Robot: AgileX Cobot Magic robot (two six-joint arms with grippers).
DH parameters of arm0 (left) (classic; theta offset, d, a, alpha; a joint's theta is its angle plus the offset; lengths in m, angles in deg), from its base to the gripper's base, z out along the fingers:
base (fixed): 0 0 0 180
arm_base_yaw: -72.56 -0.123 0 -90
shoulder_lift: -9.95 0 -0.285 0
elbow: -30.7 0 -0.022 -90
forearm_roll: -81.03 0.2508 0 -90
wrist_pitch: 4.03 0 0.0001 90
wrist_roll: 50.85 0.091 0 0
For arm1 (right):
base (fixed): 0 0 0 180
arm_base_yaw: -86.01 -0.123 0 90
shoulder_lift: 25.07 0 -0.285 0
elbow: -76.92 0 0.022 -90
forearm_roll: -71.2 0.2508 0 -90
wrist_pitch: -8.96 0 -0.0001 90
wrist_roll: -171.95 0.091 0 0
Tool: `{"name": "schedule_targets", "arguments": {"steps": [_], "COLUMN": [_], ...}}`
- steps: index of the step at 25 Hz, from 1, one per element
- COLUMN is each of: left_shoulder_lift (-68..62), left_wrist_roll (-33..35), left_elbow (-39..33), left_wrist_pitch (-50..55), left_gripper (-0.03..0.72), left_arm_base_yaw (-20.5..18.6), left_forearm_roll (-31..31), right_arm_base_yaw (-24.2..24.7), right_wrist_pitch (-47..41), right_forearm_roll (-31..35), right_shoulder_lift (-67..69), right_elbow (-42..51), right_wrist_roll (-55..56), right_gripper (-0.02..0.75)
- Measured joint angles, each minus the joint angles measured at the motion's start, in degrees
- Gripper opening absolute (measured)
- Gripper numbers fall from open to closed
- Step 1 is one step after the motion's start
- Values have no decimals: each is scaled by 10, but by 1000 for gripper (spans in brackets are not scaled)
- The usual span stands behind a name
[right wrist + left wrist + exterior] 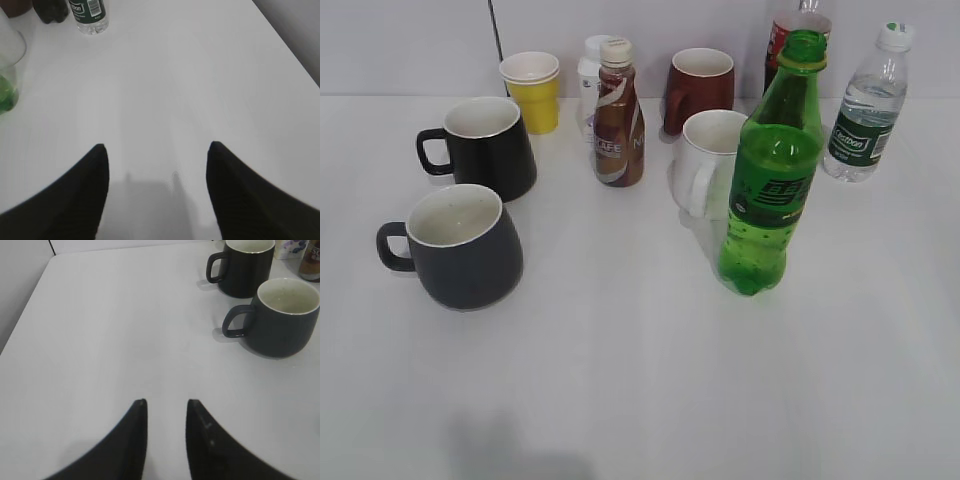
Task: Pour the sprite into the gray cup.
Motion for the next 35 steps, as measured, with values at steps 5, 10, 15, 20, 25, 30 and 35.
{"name": "schedule_targets", "arguments": {"steps": [5,10,15,20,25,30,35], "left_shoulder_lift": [0,-14,-66,-184,-342,-537,-641], "left_wrist_roll": [0,0,0,0,0,0,0], "left_elbow": [4,10,-31,-112,-150,-152,-156], "left_wrist_pitch": [-8,-202,-453,-657,-789,-924,-990], "left_gripper": [214,214,214,232,246,246,246], "left_arm_base_yaw": [0,0,0,0,0,0,0], "left_forearm_roll": [-5,-12,-14,-11,0,9,13], "right_arm_base_yaw": [0,0,0,0,0,0,0], "right_wrist_pitch": [0,0,0,0,0,0,0], "right_forearm_roll": [0,0,0,0,0,0,0], "right_shoulder_lift": [0,0,0,0,0,0,0], "right_elbow": [0,0,0,0,0,0,0], "right_wrist_roll": [0,0,0,0,0,0,0], "right_gripper": [461,461,461,461,461,461,461]}}
